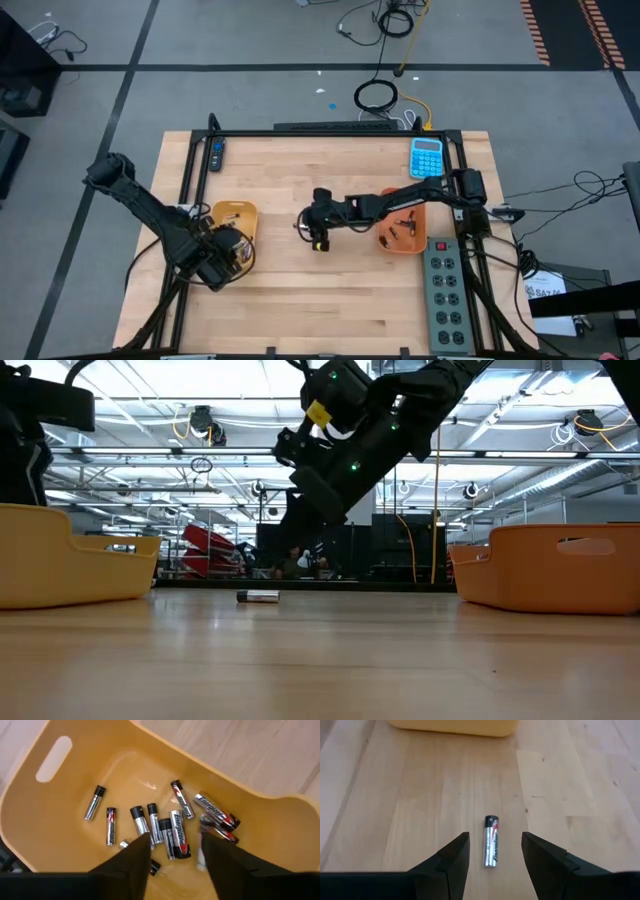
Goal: Sort batteries
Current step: Put the silver battery into the yellow bin
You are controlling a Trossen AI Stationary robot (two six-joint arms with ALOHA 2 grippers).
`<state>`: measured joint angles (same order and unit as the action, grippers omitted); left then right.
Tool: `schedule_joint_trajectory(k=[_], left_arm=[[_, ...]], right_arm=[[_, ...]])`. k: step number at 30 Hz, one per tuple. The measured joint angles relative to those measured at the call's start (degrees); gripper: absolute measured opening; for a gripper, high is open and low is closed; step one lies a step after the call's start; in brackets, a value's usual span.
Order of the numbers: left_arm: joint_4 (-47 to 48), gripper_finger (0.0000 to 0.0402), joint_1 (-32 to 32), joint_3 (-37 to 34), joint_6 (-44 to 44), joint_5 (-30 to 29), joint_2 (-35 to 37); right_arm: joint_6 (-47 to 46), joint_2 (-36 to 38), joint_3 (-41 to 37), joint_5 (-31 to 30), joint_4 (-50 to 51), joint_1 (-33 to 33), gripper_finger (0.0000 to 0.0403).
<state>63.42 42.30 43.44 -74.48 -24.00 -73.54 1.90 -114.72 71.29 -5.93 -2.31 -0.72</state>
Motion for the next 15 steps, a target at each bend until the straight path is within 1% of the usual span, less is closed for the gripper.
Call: schedule_joint_trajectory(k=[3,6,12,15], left_arm=[[-0.06,0.0219,0.0,0.0,-0.09,-0.54,0.0],[-1.46,0.0241,0.0,0.0,-0.07,-1.45,0.0],[-3.02,0.0246,-0.46,0.18,1.53,-3.23,0.02],[-2.41,0.0246,-0.55,0.84,2.22,-5.04,0.0]], right_arm=[[0.53,-0.1,0.01,0.47,-0.64,-0.04,0.0171],[1.12,-1.37,0.07,1.51,-1.25,0.15,0.0171],[2.25,-4.02,0.02,1.67,-3.67,0.61,0.0171],[2.25,-5.37,0.02,0.5,-4.14,1.32,0.0171]])
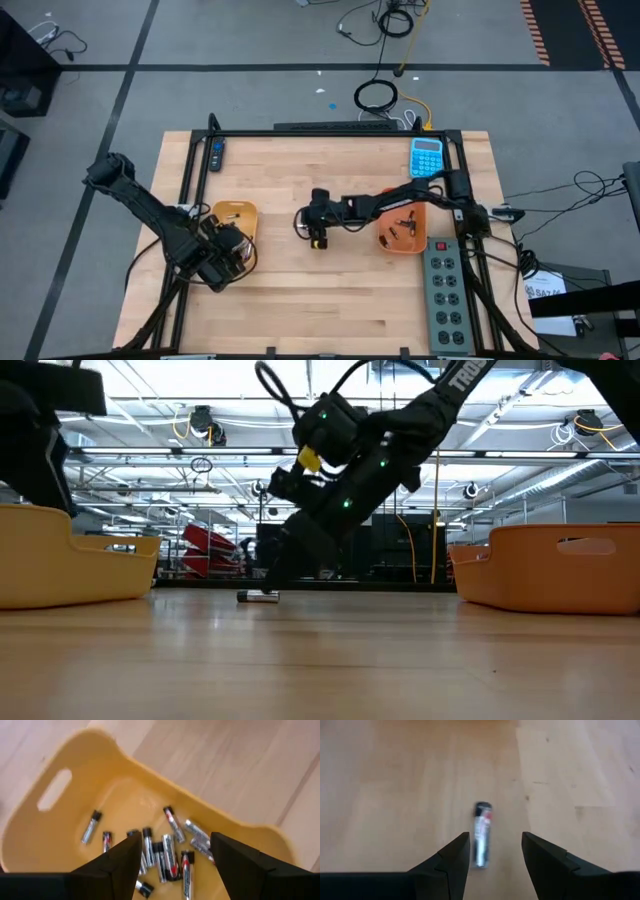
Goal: Sort batteries
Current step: Put the silver battery into the yellow bin
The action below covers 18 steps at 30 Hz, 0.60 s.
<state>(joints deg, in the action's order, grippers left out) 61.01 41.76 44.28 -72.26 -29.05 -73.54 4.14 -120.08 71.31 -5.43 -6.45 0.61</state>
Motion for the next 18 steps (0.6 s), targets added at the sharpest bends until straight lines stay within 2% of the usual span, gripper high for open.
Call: schedule_joint_trajectory(k=[6,9,14,18], left_arm=[[5.0,0.0246,-0.9,3.7,4.19,-1.58,0.02],[7.46,0.0246,-2.38,6.08,7.57,-1.35,0.02],[4.43,0.0246,-6.94,7.92,16.64,0.52,0.02],[-2.34,0.0246,-11.87,7.92,25.34,1.09,-0.07]], right_arm=[[-0.68,-2.18,0.0,-0.14,-1.02,0.07,0.017],[-1.3,-2.7,0.09,-0.02,-1.16,0.17,0.0155],[-2.64,-2.7,0.09,0.28,-1.01,0.19,0.0088],[-3.02,-2.72,0.09,-0.41,-1.06,0.25,0.0024]])
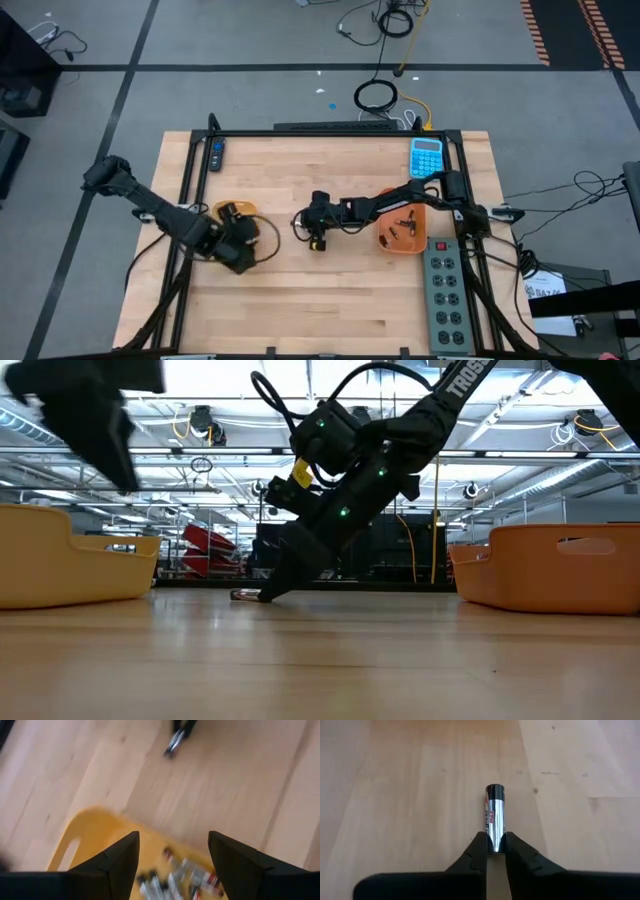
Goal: Sort batteries
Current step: Put the silver battery into the yellow bin
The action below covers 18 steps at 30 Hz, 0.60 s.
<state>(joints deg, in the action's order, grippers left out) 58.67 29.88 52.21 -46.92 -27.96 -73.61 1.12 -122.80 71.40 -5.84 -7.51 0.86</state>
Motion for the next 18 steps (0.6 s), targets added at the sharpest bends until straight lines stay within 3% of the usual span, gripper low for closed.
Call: schedule_joint_trajectory(k=[6,11,18], left_arm=[[-14.01,0.0246,-4.36,-0.02,13.05,-0.33,-0.8],[-18.07,0.0246,1.56,-0.02,21.25,-13.27,-0.81],[-17.99,0.0246,6.15,-0.07,39.26,-16.16,-4.65]], right_arm=[[-0.61,0.74,-0.11,-0.71,-0.35,-0.97,0.0022],[1.72,5.91,-0.19,-0.12,-0.59,-4.45,0.0022],[2.26,9.16,-0.22,3.61,-3.94,-6.62,0.0022]])
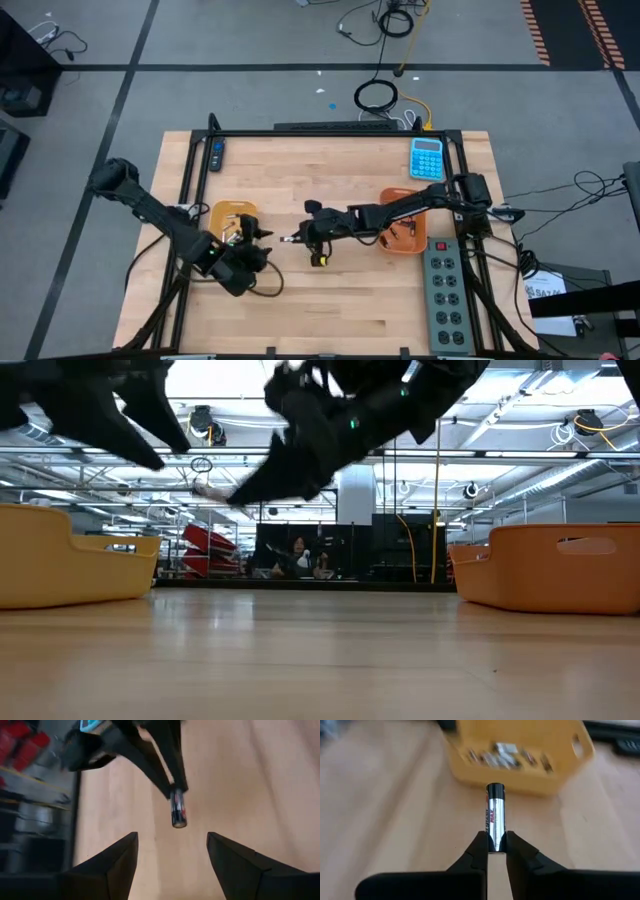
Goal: Sort batteries
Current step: Put the silver battery into the yellow bin
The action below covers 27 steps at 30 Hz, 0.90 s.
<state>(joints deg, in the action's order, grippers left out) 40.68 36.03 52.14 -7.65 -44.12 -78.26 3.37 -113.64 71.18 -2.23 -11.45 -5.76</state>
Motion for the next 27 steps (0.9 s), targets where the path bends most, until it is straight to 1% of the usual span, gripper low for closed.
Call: schedule_joint_trajectory(k=[3,6,12,15,18,22,24,27], left_arm=[[0.13,0.0246,0.01,-0.04,5.58,-1.38,-2.45],[-0.04,0.0246,0.0,-0.04,8.35,-1.66,-4.8],[-0.37,0.0246,-0.07,-0.04,8.06,-3.9,-10.19],[-1.36,0.0246,-0.06,-0.04,7.98,-7.08,-12.79],[-1.81,0.0246,-0.31,-0.04,7.97,-10.68,-14.6],[-1.58,0.0245,-1.49,0.25,6.49,-14.43,-14.9],[-1.47,0.0236,-1.86,1.3,6.55,-15.99,-14.9],[-1.32,0.0209,-2.23,3.58,7.46,-15.43,-14.9]], right_arm=[[-2.15,0.3,0.17,2.73,-2.39,-0.04,0.0022],[-4.27,0.08,0.09,3.9,-2.83,-0.22,0.0022],[-10.97,0.15,0.09,3.45,-5.63,-0.33,0.0022],[-12.79,0.15,0.09,3.11,-5.9,-0.33,0.0022],[-13.55,0.15,0.09,1.04,-5.41,-0.13,0.0022],[-15.82,0.15,0.09,0.64,-5.15,0.65,0.0022],[-16.88,0.15,0.09,0.62,-4.66,0.7,0.0022],[-18.02,0.15,0.09,0.73,-3.97,0.69,0.0022]])
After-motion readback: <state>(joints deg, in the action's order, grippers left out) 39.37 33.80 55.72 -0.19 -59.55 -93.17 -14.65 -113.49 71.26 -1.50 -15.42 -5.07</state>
